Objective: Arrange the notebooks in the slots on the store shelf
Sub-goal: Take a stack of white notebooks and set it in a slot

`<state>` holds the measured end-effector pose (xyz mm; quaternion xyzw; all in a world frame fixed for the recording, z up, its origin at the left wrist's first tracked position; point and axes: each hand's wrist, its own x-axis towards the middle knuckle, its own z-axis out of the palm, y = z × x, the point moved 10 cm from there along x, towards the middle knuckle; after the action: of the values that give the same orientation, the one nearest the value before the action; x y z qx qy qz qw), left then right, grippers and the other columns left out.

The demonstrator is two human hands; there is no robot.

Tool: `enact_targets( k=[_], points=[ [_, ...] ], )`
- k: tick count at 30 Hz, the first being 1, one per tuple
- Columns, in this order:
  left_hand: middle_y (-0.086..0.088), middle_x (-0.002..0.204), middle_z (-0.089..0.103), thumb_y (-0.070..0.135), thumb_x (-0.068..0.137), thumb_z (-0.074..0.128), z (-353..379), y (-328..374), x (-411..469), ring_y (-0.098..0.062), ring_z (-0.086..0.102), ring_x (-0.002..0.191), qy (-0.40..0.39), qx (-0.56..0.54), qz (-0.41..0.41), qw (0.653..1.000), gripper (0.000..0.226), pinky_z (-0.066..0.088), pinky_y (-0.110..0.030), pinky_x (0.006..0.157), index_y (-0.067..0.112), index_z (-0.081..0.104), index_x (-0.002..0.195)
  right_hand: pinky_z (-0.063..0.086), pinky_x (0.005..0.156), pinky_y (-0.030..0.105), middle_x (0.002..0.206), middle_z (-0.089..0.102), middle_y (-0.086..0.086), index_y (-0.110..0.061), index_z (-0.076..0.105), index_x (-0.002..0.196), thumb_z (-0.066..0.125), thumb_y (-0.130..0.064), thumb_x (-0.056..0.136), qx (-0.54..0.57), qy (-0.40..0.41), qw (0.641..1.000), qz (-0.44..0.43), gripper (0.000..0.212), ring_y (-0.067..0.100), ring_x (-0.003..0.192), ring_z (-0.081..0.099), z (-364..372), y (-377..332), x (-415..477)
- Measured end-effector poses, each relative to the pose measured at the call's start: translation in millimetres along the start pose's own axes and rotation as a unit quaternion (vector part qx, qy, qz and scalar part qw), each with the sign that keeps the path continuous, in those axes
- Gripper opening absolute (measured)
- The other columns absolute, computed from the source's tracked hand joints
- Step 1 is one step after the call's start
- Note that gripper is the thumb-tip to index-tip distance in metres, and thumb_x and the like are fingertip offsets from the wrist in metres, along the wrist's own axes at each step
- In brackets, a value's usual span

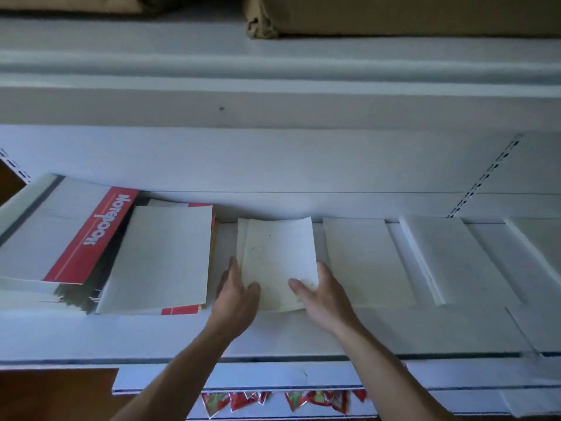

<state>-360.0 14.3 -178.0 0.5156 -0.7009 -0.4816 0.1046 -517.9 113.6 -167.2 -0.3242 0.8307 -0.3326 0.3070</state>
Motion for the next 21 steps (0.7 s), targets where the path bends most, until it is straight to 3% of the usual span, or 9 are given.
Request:
enact_targets(
  k=[3,5,10,14,17,21],
  points=[
    [-0.007,0.151,0.032,0.019,0.1,0.043,-2,0,5,-0.029,0.045,0.127,0.026,0.013,0.013,0.999,0.062,0.045,-0.041,0.102,0.02,0.011,0.154,0.032,0.109,0.031,0.153,0.035,0.001,-0.019,0.028,0.149,0.054,-0.039,0.093,-0.011,0.005,1.0,-0.021,0.064,0.02,0.137,0.038,2,-6,-3],
    [-0.004,0.152,0.031,0.013,0.1,0.042,-2,-4,7,-0.027,0.043,0.13,0.039,0.021,0.017,0.999,0.06,0.043,-0.035,0.104,0.019,0.015,0.153,0.027,0.111,0.027,0.158,0.025,-0.001,-0.02,0.02,0.152,0.052,-0.035,0.096,-0.04,0.013,0.999,-0.035,0.066,0.017,0.142,0.028,2,-9,-7],
    [0.006,0.161,0.014,0.01,0.099,0.039,1,-4,9,-0.026,0.036,0.138,0.034,0.053,0.069,0.996,0.063,0.041,-0.044,0.109,0.025,0.011,0.154,0.027,0.111,0.026,0.156,0.029,0.003,-0.014,0.029,0.149,0.048,-0.024,0.099,-0.138,0.039,0.986,-0.091,0.055,0.021,0.141,0.027,1,-25,-6],
    [0.009,0.162,-0.002,0.02,0.1,0.048,-1,-1,9,-0.013,0.003,0.149,0.027,0.084,0.114,0.99,0.068,0.018,-0.036,0.12,0.02,0.008,0.155,0.023,0.114,0.028,0.16,0.016,0.005,-0.016,0.033,0.148,0.053,-0.034,0.096,-0.174,0.023,0.978,-0.115,0.059,0.02,0.146,0.017,7,-31,-7],
    [0.014,0.16,-0.013,0.039,0.09,0.063,1,-7,7,-0.005,-0.001,0.147,-0.018,0.103,0.166,0.981,0.088,0.023,-0.033,0.118,0.025,0.005,0.155,0.019,0.114,0.025,0.162,0.007,0.0,-0.02,0.034,0.148,0.06,-0.043,0.091,-0.175,-0.022,0.976,-0.127,0.067,0.016,0.147,0.011,13,-28,-14],
    [0.008,0.16,-0.01,0.032,0.081,0.072,-1,-4,1,0.011,-0.01,0.142,-0.053,0.106,0.266,0.957,0.094,0.02,-0.025,0.117,0.021,0.014,0.153,0.018,0.113,0.024,0.162,0.0,-0.002,-0.022,0.034,0.148,0.066,-0.048,0.085,-0.195,-0.051,0.969,-0.145,0.076,0.014,0.148,0.008,18,-25,-20]
  ],
)
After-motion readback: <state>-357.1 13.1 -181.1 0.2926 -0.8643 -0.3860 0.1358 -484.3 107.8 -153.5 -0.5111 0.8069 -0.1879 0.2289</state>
